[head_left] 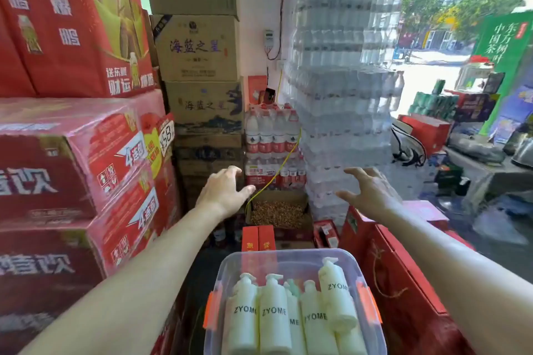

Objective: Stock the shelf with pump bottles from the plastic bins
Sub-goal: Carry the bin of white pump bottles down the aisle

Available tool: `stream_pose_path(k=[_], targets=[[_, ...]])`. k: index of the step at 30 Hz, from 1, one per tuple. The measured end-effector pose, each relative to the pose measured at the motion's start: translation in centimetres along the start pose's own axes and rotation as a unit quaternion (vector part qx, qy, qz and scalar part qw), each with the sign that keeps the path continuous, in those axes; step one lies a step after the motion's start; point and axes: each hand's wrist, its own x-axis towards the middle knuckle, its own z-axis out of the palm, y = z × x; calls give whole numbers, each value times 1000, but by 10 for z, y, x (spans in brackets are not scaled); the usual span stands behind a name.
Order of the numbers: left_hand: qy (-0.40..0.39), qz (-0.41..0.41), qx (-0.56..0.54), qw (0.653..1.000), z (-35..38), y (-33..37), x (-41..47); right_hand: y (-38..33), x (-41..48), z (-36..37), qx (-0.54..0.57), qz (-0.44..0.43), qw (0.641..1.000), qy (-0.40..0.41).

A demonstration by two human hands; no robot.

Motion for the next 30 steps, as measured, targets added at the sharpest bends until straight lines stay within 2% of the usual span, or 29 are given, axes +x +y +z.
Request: stream_pose_path(k=[5,10,15,18,21,26,28,30], targets=[[-58,-89,-9,994,50,-47,-19,29,-12,56,20,63,996,-64],[-108,-202,-61,971,119,-95,-54,79,-33,117,61,145,976,-151],[-76,-317,-118,938,180,-121,-102,129,-60,163,125,257,937,-203],[-38,-346,-129,928,201,-126,-115,145,-71,179,198,321,900,-219],[-32,-393,-142,908,212,-130,-114,150,-69,189,228,329,888,-226],[-70,-427,-154,888,220,-132,-119,138,-67,196,263,316,869,-275],[-70,-442,-161,880,218,-133,-118,133,-67,196,214,318,882,-274],[-84,-456,-163,871,216,-135,-117,132,-65,195,118,302,903,-280]])
